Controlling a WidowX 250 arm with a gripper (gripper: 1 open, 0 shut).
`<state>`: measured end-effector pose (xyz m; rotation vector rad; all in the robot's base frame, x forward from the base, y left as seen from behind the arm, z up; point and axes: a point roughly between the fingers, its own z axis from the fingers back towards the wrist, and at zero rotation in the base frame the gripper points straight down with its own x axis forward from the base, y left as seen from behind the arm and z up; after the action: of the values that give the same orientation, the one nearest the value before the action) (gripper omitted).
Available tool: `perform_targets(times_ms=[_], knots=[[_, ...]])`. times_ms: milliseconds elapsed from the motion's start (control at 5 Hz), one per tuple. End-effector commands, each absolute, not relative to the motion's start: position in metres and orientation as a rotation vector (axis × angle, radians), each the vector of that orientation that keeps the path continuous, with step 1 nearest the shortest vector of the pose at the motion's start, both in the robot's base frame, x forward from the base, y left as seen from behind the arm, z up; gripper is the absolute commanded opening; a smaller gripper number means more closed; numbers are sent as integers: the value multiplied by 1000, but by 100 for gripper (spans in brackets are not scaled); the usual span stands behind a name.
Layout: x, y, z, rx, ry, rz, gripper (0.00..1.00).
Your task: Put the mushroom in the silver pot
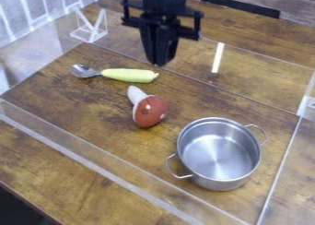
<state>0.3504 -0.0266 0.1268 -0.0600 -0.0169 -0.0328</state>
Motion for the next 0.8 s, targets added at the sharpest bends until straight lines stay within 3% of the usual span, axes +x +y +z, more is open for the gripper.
perform_targets(times_ms=[0, 600], knots=[[360, -26, 127, -59, -51, -55, 100], [347, -3, 87, -49, -9, -185, 100]])
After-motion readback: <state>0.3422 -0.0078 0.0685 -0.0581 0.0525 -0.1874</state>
